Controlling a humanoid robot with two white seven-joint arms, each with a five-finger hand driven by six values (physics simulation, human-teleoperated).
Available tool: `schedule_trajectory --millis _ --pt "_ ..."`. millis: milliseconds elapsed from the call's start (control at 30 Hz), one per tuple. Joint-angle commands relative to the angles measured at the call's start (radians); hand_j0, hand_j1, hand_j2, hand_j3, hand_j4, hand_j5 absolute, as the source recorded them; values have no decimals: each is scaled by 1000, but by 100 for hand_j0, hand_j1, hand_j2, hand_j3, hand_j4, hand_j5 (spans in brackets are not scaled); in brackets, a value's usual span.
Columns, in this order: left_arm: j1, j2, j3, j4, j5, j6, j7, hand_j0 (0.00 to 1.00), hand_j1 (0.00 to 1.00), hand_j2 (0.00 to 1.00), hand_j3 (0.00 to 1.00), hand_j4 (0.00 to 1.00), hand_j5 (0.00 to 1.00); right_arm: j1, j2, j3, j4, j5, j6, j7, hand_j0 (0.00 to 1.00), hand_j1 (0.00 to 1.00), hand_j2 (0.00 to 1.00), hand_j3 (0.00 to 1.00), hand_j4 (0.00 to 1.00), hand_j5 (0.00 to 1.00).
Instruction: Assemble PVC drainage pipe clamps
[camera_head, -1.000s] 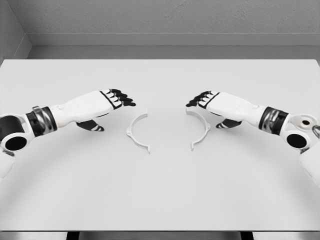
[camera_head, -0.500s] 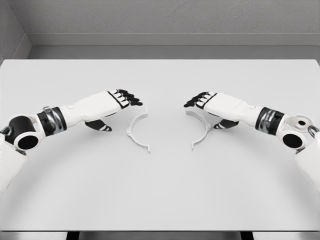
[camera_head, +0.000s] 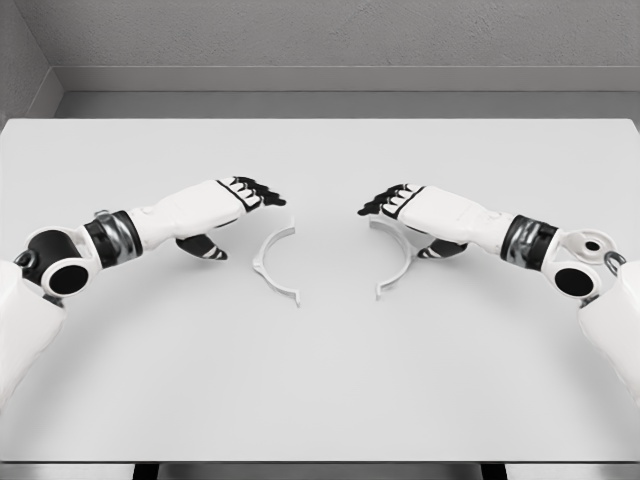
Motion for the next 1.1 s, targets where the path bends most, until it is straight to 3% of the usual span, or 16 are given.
schedule_trajectory --millis 0,1067 --pt "0 -1 -1 1 7 25 -7 100 100 100 100 100 100 0 1 0 -1 -7 2 0 96 96 96 96 96 96" --pt "3 -88 -13 3 -33 39 -13 100 100 100 100 100 100 -29 29 15 45 7 2 -2 96 96 96 96 96 96"
